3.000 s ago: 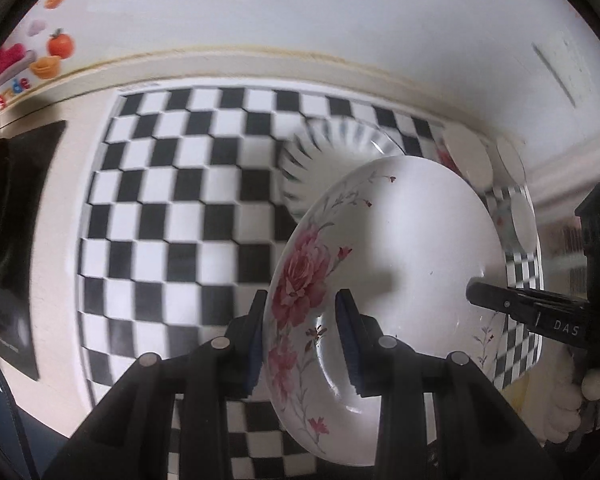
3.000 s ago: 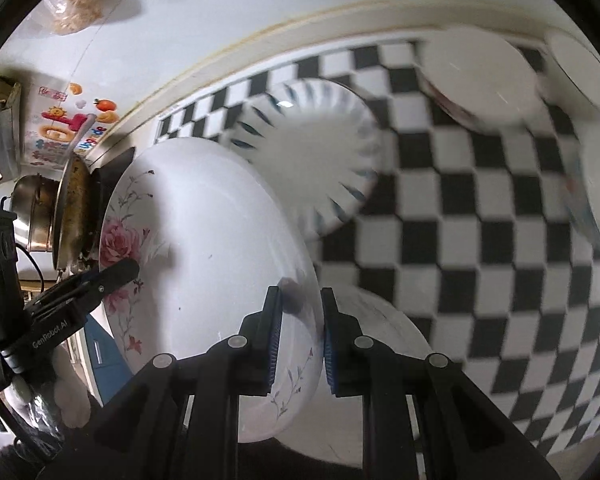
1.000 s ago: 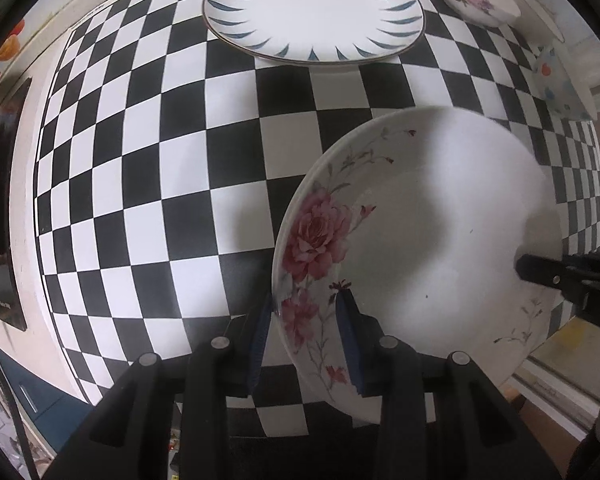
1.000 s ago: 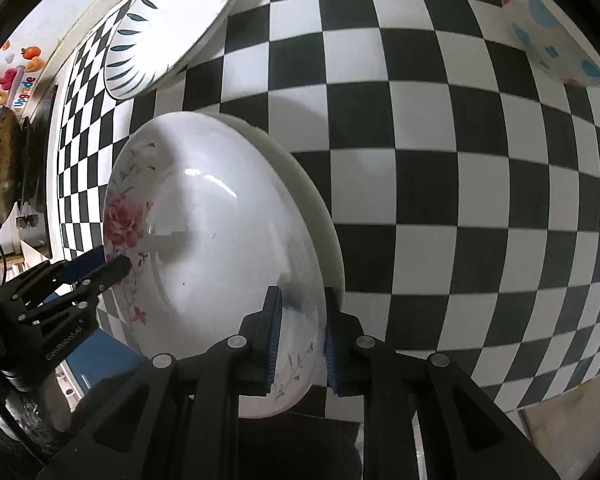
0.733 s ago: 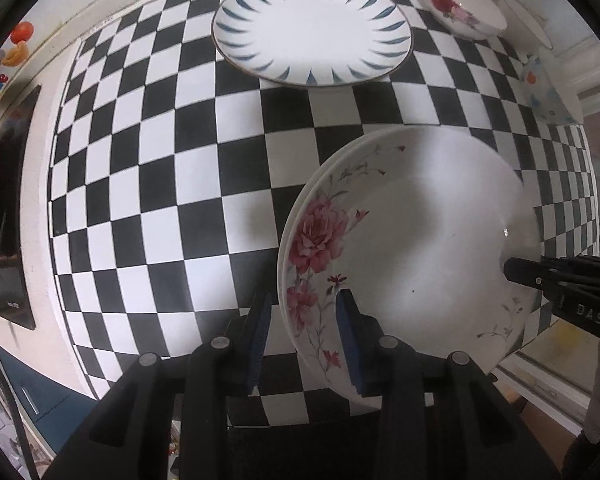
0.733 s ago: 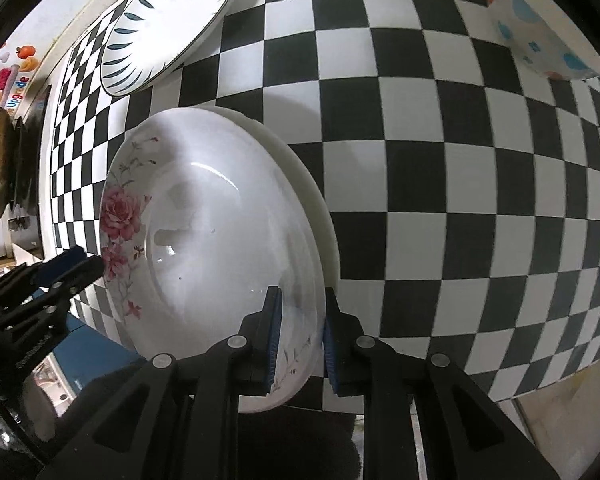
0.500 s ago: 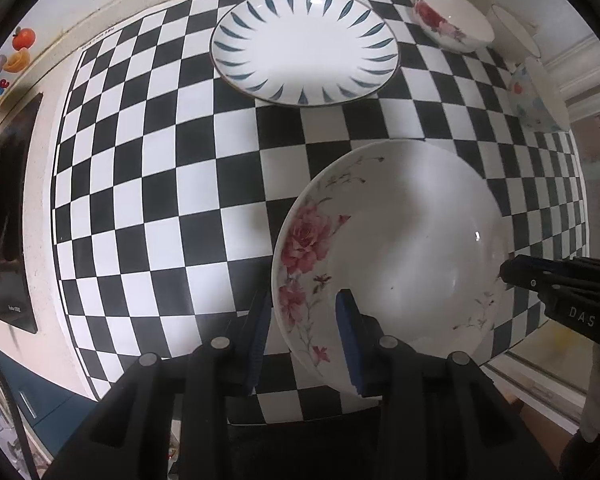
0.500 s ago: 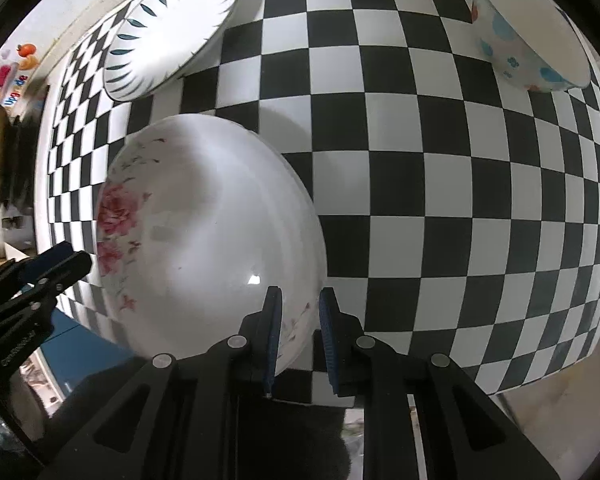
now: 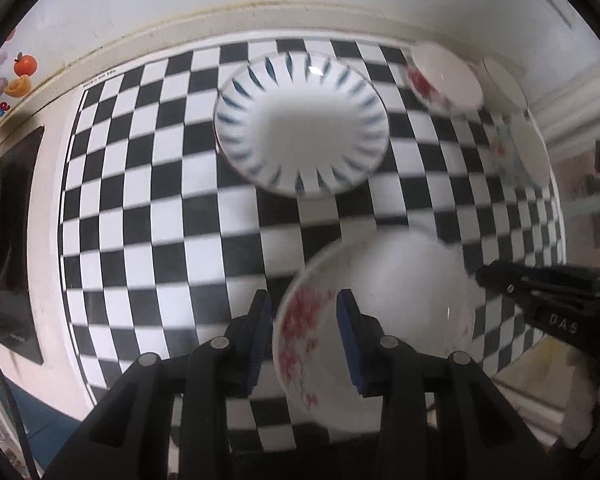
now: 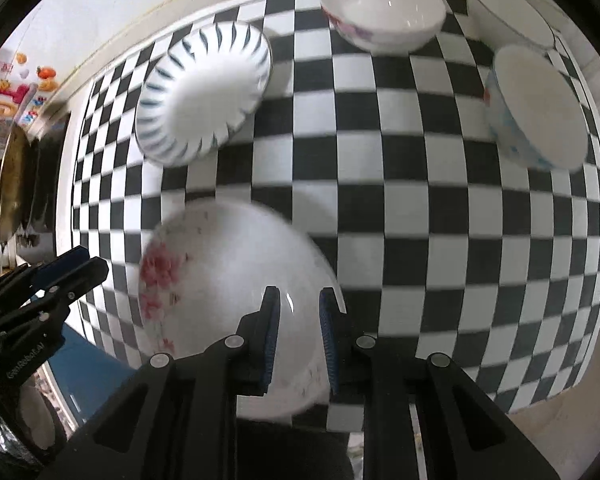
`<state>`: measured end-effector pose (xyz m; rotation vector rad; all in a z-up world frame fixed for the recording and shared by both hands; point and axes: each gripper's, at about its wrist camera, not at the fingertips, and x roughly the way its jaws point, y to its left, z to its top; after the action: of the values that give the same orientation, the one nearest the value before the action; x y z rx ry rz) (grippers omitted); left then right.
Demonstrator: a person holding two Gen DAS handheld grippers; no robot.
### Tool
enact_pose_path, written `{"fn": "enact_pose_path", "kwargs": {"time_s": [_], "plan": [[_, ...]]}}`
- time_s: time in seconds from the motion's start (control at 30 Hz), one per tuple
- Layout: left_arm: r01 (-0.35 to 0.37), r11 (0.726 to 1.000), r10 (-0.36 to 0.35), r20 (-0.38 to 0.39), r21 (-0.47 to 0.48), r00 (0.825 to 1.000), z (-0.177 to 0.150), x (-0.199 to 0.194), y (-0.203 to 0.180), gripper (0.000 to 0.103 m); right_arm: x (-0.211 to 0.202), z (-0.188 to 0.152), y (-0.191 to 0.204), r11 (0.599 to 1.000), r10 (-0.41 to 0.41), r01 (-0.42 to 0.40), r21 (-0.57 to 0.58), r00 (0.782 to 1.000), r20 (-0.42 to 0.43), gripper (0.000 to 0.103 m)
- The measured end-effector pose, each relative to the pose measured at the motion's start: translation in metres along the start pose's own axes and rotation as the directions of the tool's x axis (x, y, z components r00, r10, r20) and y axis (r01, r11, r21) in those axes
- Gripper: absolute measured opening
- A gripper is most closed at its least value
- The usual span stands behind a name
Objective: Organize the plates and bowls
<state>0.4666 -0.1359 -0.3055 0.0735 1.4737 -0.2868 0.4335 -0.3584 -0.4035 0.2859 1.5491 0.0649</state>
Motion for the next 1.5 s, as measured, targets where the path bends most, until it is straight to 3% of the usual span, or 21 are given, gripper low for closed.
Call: {"fn": "enact_pose_path", "kwargs": {"time_s": [0.07, 0.17, 0.3, 0.5, 0.83, 0.93, 0.97, 1.0, 1.27, 1.5], "plan": [[0.009, 1.000, -0.008, 0.012, -0.022, 1.000, 0.019, 0.004, 0.013, 0.038, 0.001, 0.013, -0.002, 0.999, 0.039, -0.040, 0.025, 0.999, 0.021, 0.027], [0.005, 0.998, -0.004, 0.008, -0.067, 1.000, 0.047, 0.019, 0.033, 0.039, 0.004, 0.037, -0.004, 0.994, 0.090, -0.095, 0.058, 0.992, 0.084, 0.052], [0.007, 0.993, -0.010, -0.025, -0.117, 1.000, 0.080, 0.045, 0.058, 0.039, 0.012, 0.068, 0.002, 0.993, 0.106, -0.112, 0.041, 0.986, 0.132, 0.054], [0.010, 0.989, -0.021, -0.073, -0.150, 0.997, 0.117, 0.086, 0.083, 0.039, 0.041, 0.115, -0.005, 0.979, 0.152, -0.164, 0.124, 0.983, 0.103, 0.054], [0.042, 0.991, -0.057, -0.112, -0.129, 0.992, 0.160, 0.122, 0.092, 0.039, 0.084, 0.164, -0.003, 0.976, 0.135, -0.141, 0.166, 0.990, 0.049, 0.054], [0.044, 0.994, -0.054, -0.105, -0.096, 0.993, 0.167, 0.123, 0.088, 0.039, 0.085, 0.171, 0.003, 0.981, 0.115, -0.122, 0.148, 0.992, 0.056, 0.053], [0.048, 0.995, -0.056, -0.098, -0.084, 0.994, 0.168, 0.123, 0.086, 0.037, 0.085, 0.173, 0.005, 0.982, 0.109, -0.117, 0.149, 0.992, 0.059, 0.048], [0.066, 0.995, -0.073, -0.088, -0.078, 0.993, 0.169, 0.123, 0.083, 0.029, 0.086, 0.175, 0.007, 0.983, 0.102, -0.110, 0.149, 0.993, 0.062, 0.025], [0.011, 0.999, -0.014, -0.060, -0.050, 0.998, 0.157, 0.114, 0.069, 0.027, 0.087, 0.174, 0.013, 0.987, 0.076, -0.084, 0.138, 0.995, 0.061, 0.020], [0.021, 0.998, -0.023, -0.037, -0.061, 0.999, 0.134, 0.094, 0.066, 0.027, 0.078, 0.165, 0.021, 0.992, 0.075, -0.083, 0.100, 0.994, 0.077, 0.017]]}}
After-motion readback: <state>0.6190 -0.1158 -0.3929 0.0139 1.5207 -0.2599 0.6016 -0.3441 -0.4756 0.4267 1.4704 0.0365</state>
